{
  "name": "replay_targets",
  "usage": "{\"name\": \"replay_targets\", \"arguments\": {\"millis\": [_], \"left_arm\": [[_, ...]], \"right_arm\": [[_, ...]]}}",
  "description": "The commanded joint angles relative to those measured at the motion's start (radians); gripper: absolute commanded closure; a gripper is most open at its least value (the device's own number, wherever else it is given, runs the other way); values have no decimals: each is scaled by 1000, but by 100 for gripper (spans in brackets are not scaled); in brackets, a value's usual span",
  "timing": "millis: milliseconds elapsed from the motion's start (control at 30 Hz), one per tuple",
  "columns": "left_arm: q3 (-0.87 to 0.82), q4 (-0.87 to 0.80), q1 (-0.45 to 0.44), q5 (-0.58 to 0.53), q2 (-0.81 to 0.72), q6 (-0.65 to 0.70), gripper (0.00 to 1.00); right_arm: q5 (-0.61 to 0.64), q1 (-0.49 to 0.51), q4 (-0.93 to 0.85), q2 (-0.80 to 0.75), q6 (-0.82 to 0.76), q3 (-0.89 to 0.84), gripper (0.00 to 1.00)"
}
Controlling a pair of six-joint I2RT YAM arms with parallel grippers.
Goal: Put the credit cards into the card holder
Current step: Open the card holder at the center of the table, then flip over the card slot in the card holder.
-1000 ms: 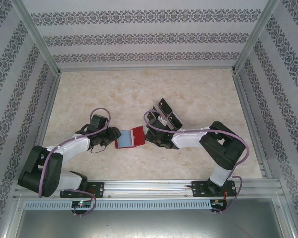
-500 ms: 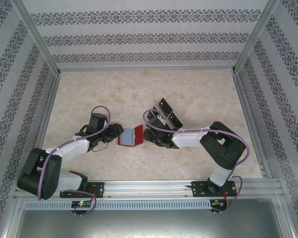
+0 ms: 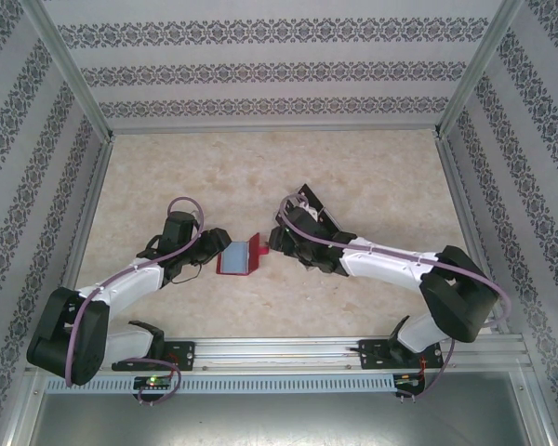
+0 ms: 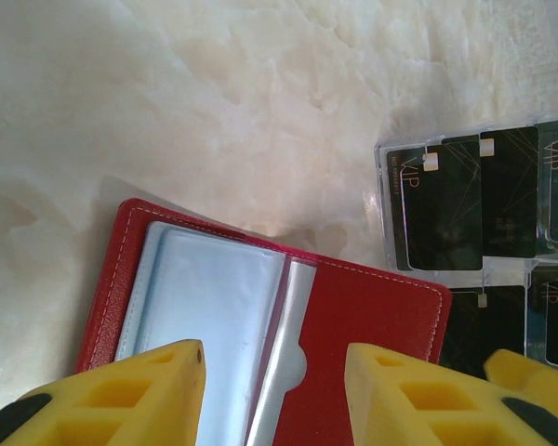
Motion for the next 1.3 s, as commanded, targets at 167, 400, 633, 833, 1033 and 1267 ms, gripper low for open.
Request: {"name": "replay_targets", "arguments": {"millis": [167, 400, 633, 833, 1033, 1267], "left_arm": [[-22, 9, 11, -32, -44, -16, 56], [4, -162, 14, -159, -122, -29, 54], [40, -290, 106, -246, -162, -25, 46], [76, -289, 188, -186, -103, 14, 43], [58, -248, 218, -159, -98, 2, 42], [41, -217, 226, -138, -100, -12, 42]], "right_arm": [[-121, 57, 4, 108, -87, 199, 49], [-161, 110, -21, 176, -90, 314, 53], [-153, 150, -182, 350, -90, 483, 48], [-51, 186, -402, 518, -129, 674, 43], [9, 209, -494, 594, -146, 763, 43], [29, 225, -588, 676, -160, 851, 45]]}}
